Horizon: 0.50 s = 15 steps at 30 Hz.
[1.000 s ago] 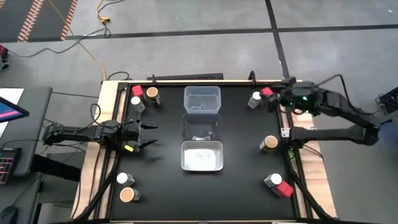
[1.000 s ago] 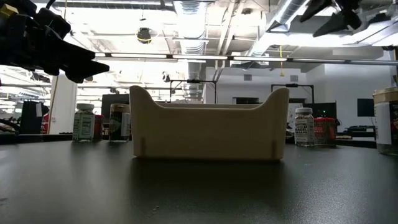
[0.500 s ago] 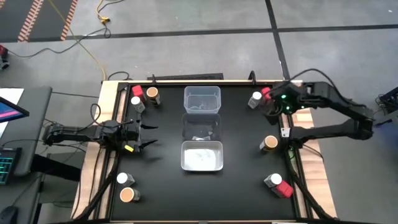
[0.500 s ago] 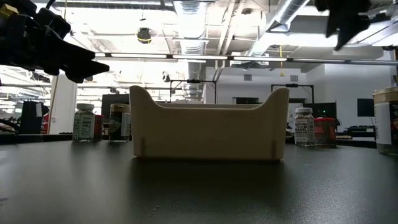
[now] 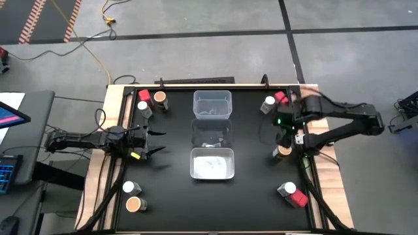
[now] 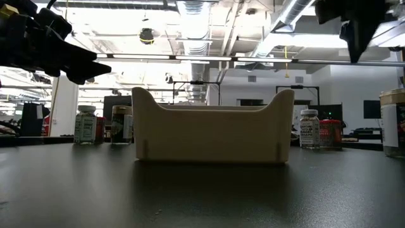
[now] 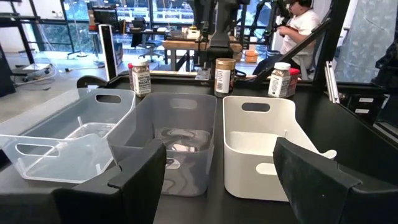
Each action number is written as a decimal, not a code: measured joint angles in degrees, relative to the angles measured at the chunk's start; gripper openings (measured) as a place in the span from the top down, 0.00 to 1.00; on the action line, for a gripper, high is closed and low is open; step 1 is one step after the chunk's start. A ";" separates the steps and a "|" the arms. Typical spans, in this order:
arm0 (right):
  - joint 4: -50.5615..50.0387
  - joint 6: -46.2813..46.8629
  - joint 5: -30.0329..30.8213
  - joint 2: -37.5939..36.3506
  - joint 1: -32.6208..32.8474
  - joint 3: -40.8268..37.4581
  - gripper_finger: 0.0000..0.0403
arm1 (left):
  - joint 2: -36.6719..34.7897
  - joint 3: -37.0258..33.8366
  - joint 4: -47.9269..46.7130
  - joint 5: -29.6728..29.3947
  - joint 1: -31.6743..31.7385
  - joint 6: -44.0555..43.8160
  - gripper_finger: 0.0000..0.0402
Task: Sort spices by type
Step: Put the middle right brown seasoning bottle into the white transparent bin
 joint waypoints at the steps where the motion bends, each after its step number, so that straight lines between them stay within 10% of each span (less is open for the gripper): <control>1: 0.05 0.34 -0.01 -0.13 1.92 -0.80 0.06 | 0.00 -0.01 0.00 0.01 0.00 0.00 0.29; 15: 6.83 4.50 -1.58 -0.61 15.70 -11.26 0.06 | 0.02 0.00 0.00 0.02 0.02 0.00 0.29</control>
